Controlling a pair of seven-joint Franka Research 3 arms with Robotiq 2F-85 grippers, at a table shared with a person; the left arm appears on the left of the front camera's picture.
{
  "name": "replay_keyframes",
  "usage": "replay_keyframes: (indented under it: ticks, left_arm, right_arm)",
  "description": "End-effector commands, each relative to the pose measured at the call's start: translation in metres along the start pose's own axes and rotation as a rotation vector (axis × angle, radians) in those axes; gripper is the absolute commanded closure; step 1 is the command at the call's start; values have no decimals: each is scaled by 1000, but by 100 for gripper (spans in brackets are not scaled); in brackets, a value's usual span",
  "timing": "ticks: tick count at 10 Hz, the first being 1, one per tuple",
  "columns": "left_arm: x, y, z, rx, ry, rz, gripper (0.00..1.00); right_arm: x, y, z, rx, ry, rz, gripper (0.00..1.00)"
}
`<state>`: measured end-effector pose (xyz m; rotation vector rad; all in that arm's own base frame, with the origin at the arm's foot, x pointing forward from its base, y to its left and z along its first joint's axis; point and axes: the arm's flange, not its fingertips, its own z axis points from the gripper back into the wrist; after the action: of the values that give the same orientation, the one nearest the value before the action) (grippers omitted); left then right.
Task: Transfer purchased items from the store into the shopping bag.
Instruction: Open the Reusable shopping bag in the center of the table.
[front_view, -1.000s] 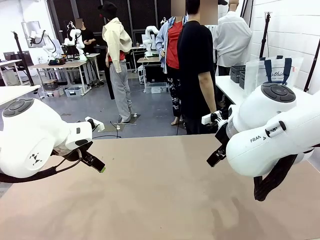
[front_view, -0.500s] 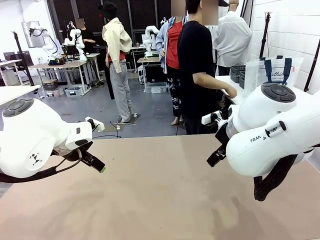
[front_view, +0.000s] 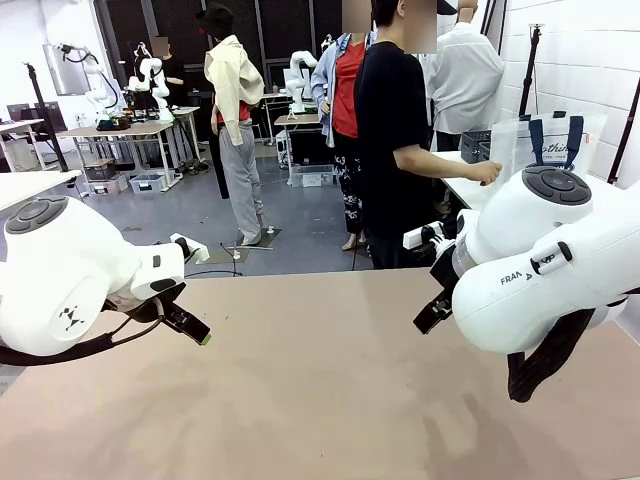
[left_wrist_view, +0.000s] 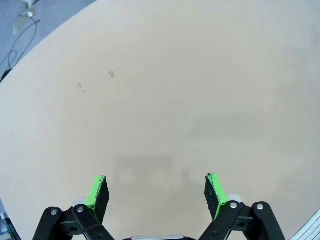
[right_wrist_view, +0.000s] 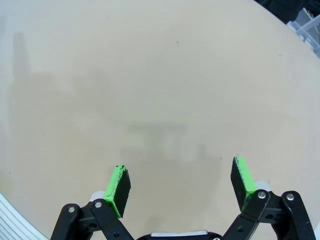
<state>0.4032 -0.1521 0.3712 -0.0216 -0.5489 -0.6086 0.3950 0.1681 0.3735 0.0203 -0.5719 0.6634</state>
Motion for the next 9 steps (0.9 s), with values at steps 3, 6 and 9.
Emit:
replay_keyframes:
  ticks: [3, 6, 9]
  left_arm:
    - [0, 1, 0, 1, 0, 2, 0]
    - [0, 1, 0, 1, 0, 2, 0]
    - [0, 1, 0, 1, 0, 2, 0]
  right_arm:
    - [0, 0, 0, 0, 0, 0, 0]
    - [0, 0, 0, 0, 0, 0, 0]
    - [0, 0, 0, 0, 0, 0, 0]
